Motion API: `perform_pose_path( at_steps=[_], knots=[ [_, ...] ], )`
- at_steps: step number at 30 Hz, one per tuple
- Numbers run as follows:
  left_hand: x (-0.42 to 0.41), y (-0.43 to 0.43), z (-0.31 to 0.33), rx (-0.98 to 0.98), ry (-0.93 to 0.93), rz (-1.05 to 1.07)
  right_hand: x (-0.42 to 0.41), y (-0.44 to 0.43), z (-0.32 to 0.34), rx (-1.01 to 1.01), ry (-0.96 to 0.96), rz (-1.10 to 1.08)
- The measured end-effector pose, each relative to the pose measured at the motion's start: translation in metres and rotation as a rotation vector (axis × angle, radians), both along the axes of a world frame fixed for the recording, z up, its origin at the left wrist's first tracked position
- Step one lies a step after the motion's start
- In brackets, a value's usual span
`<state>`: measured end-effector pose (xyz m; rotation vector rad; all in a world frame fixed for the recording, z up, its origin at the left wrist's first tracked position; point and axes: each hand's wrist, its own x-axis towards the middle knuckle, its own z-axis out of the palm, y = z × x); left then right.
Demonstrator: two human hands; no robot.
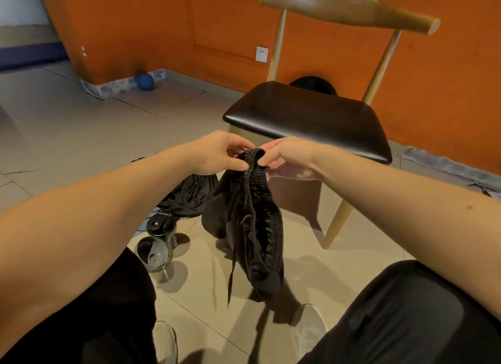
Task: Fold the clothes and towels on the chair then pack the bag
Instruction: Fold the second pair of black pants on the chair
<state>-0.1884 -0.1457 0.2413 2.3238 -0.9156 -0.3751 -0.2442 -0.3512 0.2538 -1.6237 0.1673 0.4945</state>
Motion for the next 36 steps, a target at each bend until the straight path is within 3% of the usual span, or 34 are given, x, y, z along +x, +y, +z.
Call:
perform_pose_path(
  at_steps=[4,9,12,16,20,25,31,36],
  knots=[
    [-0.005,-0.001,0.008,0.093,-0.052,-0.016,0.006,-0.002,-0.01,0.019,-0.012,-0.09],
    [0.001,0.001,0.004,0.039,-0.169,0.026,0.012,-0.009,-0.022,0.041,-0.03,-0.158],
    [-0.002,0.005,0.007,-0.06,-0.101,0.007,0.012,-0.02,-0.051,-0.168,0.074,-0.041],
    [-0.006,0.009,0.015,-0.182,-0.04,-0.012,0.0,-0.032,-0.095,-0.59,0.326,0.067],
    [-0.009,0.007,0.022,-0.277,-0.046,-0.004,-0.006,-0.037,-0.112,-0.668,0.461,0.051],
    [-0.001,0.009,0.032,-0.26,-0.216,0.097,-0.013,-0.046,-0.086,-0.532,0.55,-0.077],
    [0.024,0.025,0.055,-0.185,-0.169,0.275,-0.002,-0.077,-0.013,-0.263,0.383,-0.415],
    [0.022,0.024,0.103,-0.147,-0.077,0.316,-0.009,-0.086,0.056,0.12,0.127,-0.752]
  ],
)
